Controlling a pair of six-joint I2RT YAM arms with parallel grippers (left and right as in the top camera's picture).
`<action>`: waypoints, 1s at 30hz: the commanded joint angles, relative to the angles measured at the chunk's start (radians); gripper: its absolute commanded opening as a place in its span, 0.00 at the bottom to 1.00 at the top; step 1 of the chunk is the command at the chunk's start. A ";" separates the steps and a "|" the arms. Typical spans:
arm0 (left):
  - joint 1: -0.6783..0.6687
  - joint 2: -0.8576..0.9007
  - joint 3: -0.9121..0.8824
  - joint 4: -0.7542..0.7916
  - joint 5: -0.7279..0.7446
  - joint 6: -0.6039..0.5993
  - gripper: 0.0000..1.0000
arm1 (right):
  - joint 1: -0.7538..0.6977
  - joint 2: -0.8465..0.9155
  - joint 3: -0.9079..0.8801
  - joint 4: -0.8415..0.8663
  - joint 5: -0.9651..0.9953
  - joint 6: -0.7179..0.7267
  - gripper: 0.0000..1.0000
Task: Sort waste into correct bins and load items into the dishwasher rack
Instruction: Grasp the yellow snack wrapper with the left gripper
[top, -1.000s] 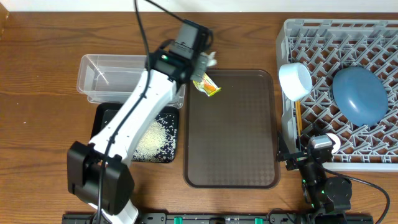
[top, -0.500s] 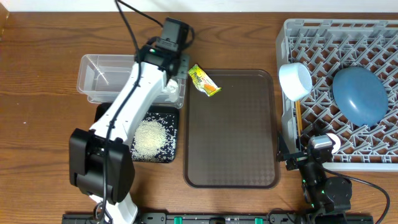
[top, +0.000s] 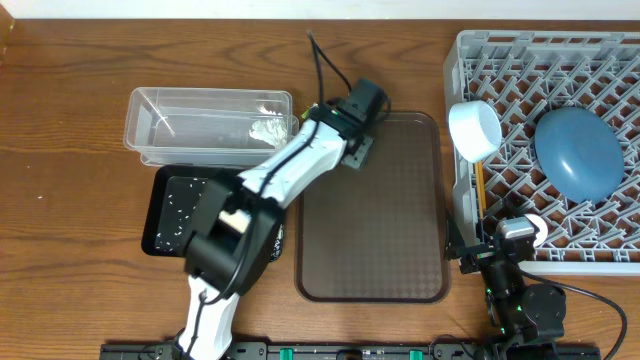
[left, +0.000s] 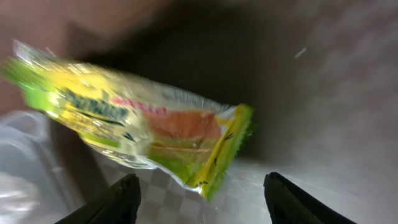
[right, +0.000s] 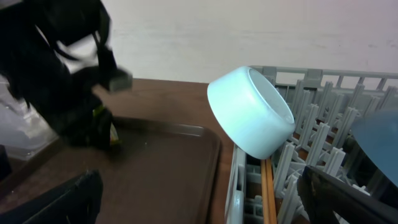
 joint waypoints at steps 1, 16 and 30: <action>-0.003 0.042 -0.006 0.037 -0.088 -0.041 0.66 | -0.003 -0.005 -0.004 0.000 0.006 0.001 0.99; -0.034 -0.062 0.006 -0.011 0.005 -0.048 0.06 | -0.003 -0.005 -0.004 0.000 0.006 0.002 0.99; -0.005 -0.334 0.003 -0.154 -0.213 -0.040 0.06 | -0.003 -0.005 -0.004 0.000 0.006 0.002 0.99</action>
